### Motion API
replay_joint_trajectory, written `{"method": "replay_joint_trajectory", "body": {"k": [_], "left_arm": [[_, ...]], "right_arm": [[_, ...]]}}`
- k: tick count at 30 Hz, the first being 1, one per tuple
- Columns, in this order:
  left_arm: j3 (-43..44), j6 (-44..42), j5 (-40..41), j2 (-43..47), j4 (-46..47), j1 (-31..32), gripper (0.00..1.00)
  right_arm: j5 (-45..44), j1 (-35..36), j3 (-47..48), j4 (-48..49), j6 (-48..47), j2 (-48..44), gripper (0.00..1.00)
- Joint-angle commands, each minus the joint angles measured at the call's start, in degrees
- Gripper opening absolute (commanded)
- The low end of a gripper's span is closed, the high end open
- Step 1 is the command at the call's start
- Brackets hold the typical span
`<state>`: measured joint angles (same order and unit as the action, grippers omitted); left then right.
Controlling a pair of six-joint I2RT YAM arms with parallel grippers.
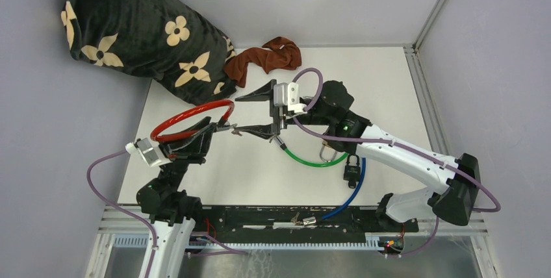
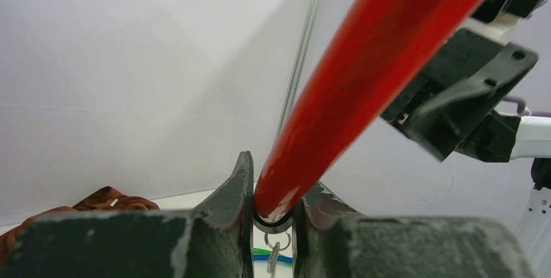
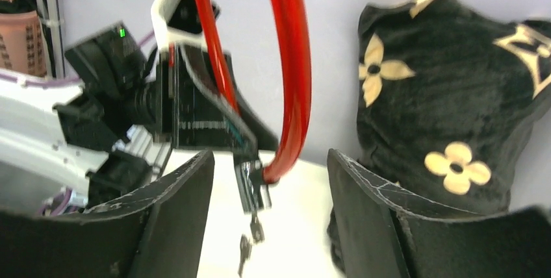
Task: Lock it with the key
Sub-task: Adjust the lock, then remove the key from the lock.
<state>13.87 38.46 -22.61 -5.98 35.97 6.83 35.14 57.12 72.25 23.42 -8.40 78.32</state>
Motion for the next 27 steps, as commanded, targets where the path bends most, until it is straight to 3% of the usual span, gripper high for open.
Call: {"method": "replay_joint_trajectory", "body": {"k": [1, 4, 8, 12, 21, 25, 27], "left_arm": [[1.56, 0.77, 1.32, -0.02, 4.55, -0.28, 0.02], [1.75, 1.33, 1.26, -0.11, 4.55, -0.32, 0.02], [1.95, 1.36, 1.09, -0.09, 4.49, -0.40, 0.02], [1.80, 1.89, 1.26, -0.23, 4.29, -0.48, 0.02], [1.60, 2.06, 1.16, -0.35, 4.38, -0.54, 0.02], [1.60, 2.06, 1.23, -0.40, 4.42, -0.59, 0.02], [1.69, 2.06, 1.26, -0.28, 4.38, -0.57, 0.02]], "right_arm": [[3.97, -1.94, -4.08, -4.75, -3.98, 0.38, 0.69], [0.14, -2.01, -3.02, -6.48, -4.42, 3.13, 0.63], [2.27, -1.93, 0.48, -7.76, -3.46, 6.84, 0.54], [2.85, -1.93, 1.04, -8.15, -4.70, 8.11, 0.40], [5.85, -1.91, 3.56, -8.92, -5.03, 9.84, 0.40], [6.10, -1.84, 4.54, -10.46, -5.40, 10.49, 0.19], [6.04, -1.80, 4.62, -11.68, -6.29, 10.56, 0.16]]}}
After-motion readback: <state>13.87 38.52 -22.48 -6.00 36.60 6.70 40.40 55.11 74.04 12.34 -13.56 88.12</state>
